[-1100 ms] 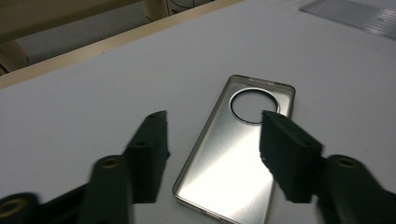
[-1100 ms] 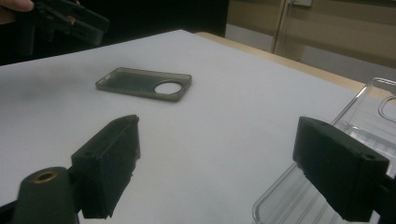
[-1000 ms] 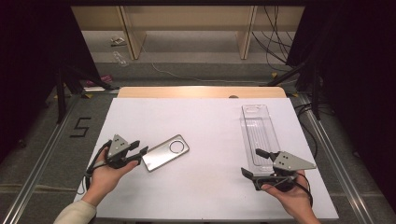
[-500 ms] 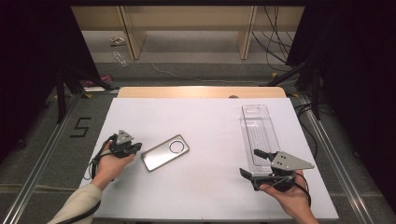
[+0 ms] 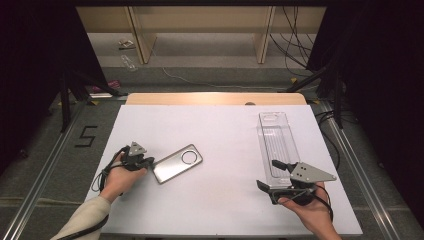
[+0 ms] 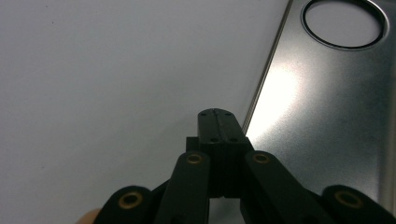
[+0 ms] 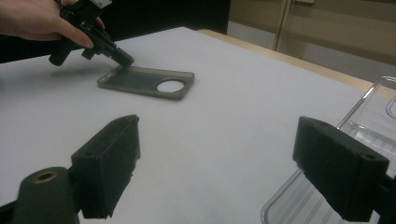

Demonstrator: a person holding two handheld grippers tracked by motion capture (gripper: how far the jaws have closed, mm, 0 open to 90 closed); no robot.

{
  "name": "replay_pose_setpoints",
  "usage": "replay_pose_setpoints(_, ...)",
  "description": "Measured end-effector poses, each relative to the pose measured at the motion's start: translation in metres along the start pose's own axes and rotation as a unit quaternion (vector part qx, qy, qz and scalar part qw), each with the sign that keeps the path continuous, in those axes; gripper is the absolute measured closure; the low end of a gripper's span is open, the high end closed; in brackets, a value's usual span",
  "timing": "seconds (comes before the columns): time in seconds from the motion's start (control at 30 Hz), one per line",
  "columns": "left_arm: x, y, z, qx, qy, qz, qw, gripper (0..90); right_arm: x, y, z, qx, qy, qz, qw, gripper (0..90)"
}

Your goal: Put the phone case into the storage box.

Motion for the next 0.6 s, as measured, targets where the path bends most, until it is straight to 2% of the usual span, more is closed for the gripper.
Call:
replay_pose_setpoints(0.3,-0.004,0.002,0.013,-0.02,-0.016,-0.021,0.9994,89.8,0.001,0.001,0.001,0.0,0.0,0.001,1.0,16.0)
replay_pose_setpoints(0.47,-0.008,0.005,0.027,-0.032,-0.042,-0.046,0.9976,89.8,0.001,0.001,0.001,-0.001,0.0,0.001,1.0,16.0)
replay_pose_setpoints(0.6,-0.01,0.005,0.035,-0.038,-0.052,-0.057,0.9963,89.8,0.001,0.001,0.001,-0.002,0.0,0.002,1.0,16.0)
Point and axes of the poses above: each handheld gripper's, and its own axes: y roughly backward along the jaws, x roughly out of its top, z roughly to its right, the point moved 10 cm from there along -y, roughly forward along the jaws, and after that the axes turned 14 degrees about -x, right-handed, at the moved point
